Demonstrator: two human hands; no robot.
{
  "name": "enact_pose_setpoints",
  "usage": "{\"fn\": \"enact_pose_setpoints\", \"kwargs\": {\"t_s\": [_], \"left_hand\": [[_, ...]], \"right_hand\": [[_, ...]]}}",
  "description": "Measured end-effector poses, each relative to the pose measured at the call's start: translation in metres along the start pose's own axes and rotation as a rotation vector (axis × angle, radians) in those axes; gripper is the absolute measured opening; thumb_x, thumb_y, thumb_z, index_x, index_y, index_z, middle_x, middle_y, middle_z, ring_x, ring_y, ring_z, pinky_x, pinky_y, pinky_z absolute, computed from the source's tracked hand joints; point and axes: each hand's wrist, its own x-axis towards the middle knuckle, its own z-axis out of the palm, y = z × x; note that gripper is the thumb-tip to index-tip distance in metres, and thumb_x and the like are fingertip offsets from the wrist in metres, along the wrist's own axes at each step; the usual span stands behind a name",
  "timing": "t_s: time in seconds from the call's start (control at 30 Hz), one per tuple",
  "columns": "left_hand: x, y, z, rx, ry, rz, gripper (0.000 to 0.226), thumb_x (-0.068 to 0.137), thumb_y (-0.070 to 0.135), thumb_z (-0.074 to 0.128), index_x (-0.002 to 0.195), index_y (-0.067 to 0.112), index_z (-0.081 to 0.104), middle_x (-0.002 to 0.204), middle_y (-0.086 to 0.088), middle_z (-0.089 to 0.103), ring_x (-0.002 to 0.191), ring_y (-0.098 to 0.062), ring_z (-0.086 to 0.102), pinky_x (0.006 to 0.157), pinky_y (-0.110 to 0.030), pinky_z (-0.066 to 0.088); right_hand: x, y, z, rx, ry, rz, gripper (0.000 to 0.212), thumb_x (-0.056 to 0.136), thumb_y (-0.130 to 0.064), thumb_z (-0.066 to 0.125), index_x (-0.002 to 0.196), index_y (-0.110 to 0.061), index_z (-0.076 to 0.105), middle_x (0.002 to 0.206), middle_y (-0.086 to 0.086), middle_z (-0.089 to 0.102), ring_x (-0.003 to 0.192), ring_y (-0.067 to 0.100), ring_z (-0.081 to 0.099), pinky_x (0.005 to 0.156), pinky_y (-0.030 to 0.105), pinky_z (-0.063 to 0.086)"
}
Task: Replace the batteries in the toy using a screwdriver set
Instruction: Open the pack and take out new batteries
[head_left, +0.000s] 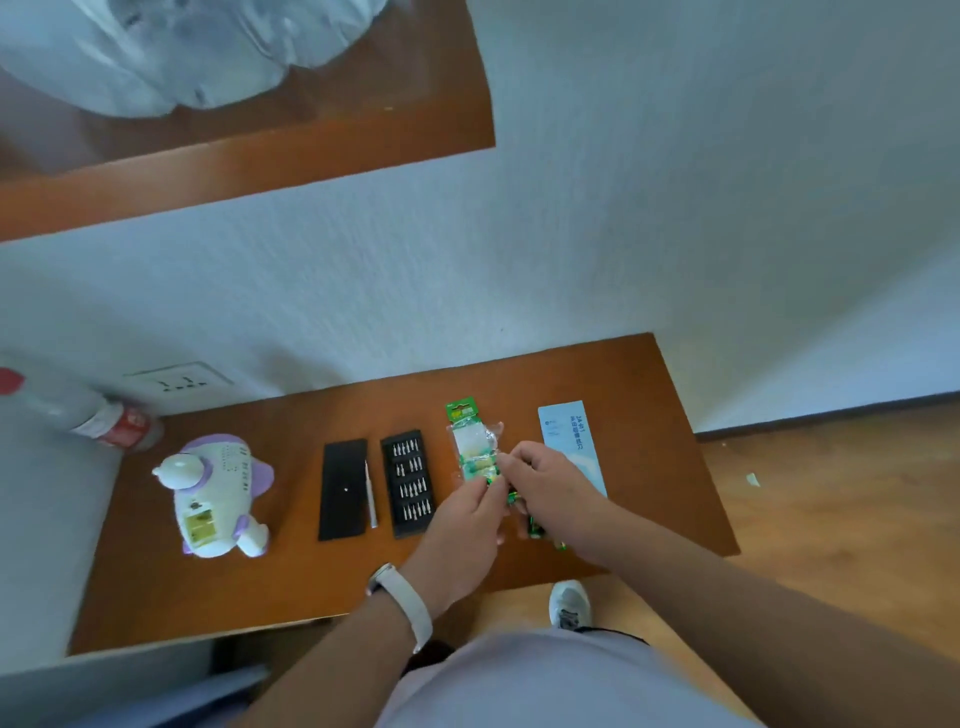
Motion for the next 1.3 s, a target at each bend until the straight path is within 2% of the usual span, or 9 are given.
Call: {"fn": "enact_pose_setpoints", "kwargs": {"t_s": [0.23,0.4,0.57,0.7,0.83,0.9,1.0,1.17,1.3], "left_hand": [[-0.004,-0.001,0.011,-0.084,0.073,-0.03,0.041,0.108,0.039,0.038,0.087,0.011,0.058,0.067,0.002,0.055,0.059,-0.01,0.05,0.054,-0.019,0.042],[0.007,-0.005,0.019,-0.123,0.122,-0.033,0.041,0.108,0.037,0.041,0.093,0.004,0.06,0.07,-0.003,0.057,0.062,-0.014,0.051,0.058,-0.028,0.043],[0.021,-0.005,0.039,-0.096,-0.01,0.011,0.033,0.108,0.03,0.043,0.082,0.013,0.054,0.071,-0.003,0.056,0.065,-0.017,0.048,0.063,-0.036,0.041],[0.041,-0.008,0.051,-0.03,-0.148,-0.003,0.033,0.104,0.039,0.048,0.081,0.018,0.058,0.069,0.006,0.062,0.066,-0.015,0.053,0.067,-0.038,0.046],[0.069,-0.015,0.064,0.07,-0.172,-0.084,0.046,0.093,0.063,0.046,0.093,0.02,0.06,0.081,0.006,0.067,0.07,-0.013,0.059,0.07,-0.035,0.051],[0.088,-0.018,0.07,0.184,-0.112,-0.124,0.04,0.095,0.062,0.045,0.102,0.023,0.054,0.097,0.008,0.066,0.079,-0.011,0.062,0.073,-0.036,0.055],[0.119,-0.018,0.078,0.312,0.022,-0.171,0.033,0.097,0.053,0.052,0.112,0.025,0.042,0.119,0.0,0.063,0.085,-0.01,0.063,0.063,-0.032,0.055],[0.165,-0.006,0.095,0.47,0.195,-0.216,0.075,0.085,0.059,0.066,0.136,0.012,0.037,0.137,-0.013,0.048,0.118,-0.035,0.057,0.094,-0.048,0.053],[0.189,0.01,0.112,0.66,0.249,-0.286,0.105,0.076,0.074,0.068,0.149,0.011,0.027,0.142,-0.015,0.039,0.127,-0.04,0.05,0.077,-0.045,0.046]], "right_hand": [[0.002,0.008,-0.009,0.082,-0.047,0.056,0.03,0.099,-0.042,0.05,0.082,-0.019,0.06,0.054,-0.005,0.055,0.044,0.013,0.056,0.037,0.018,0.037],[0.007,0.014,-0.013,0.218,0.026,0.139,0.027,0.099,-0.04,0.053,0.086,-0.016,0.06,0.055,-0.005,0.057,0.045,0.013,0.056,0.037,0.022,0.035],[0.008,0.026,-0.02,0.25,0.088,0.172,0.029,0.096,-0.038,0.06,0.076,-0.016,0.059,0.07,0.011,0.063,0.049,0.018,0.056,0.054,0.037,0.043],[0.005,0.042,-0.039,0.247,0.158,0.217,0.03,0.098,-0.034,0.057,0.084,-0.008,0.061,0.099,0.011,0.072,0.051,0.019,0.055,0.049,0.032,0.042],[-0.004,0.063,-0.068,0.269,0.263,0.299,0.028,0.099,-0.036,0.053,0.078,-0.017,0.058,0.072,-0.002,0.069,0.048,0.014,0.054,0.042,0.025,0.035],[-0.011,0.075,-0.083,0.295,0.312,0.35,0.029,0.1,-0.037,0.053,0.078,-0.018,0.054,0.056,-0.005,0.059,0.047,0.013,0.054,0.041,0.023,0.034],[-0.021,0.093,-0.104,0.366,0.38,0.385,0.031,0.1,-0.037,0.053,0.075,-0.018,0.049,0.054,-0.003,0.052,0.047,0.014,0.052,0.042,0.025,0.032],[-0.036,0.114,-0.129,0.495,0.436,0.391,0.031,0.1,-0.033,0.053,0.074,-0.018,0.047,0.057,-0.005,0.052,0.046,0.013,0.052,0.041,0.026,0.031],[-0.047,0.128,-0.141,0.559,0.455,0.398,0.028,0.099,-0.032,0.054,0.075,-0.019,0.049,0.054,-0.007,0.054,0.047,0.014,0.053,0.042,0.026,0.031]]}}
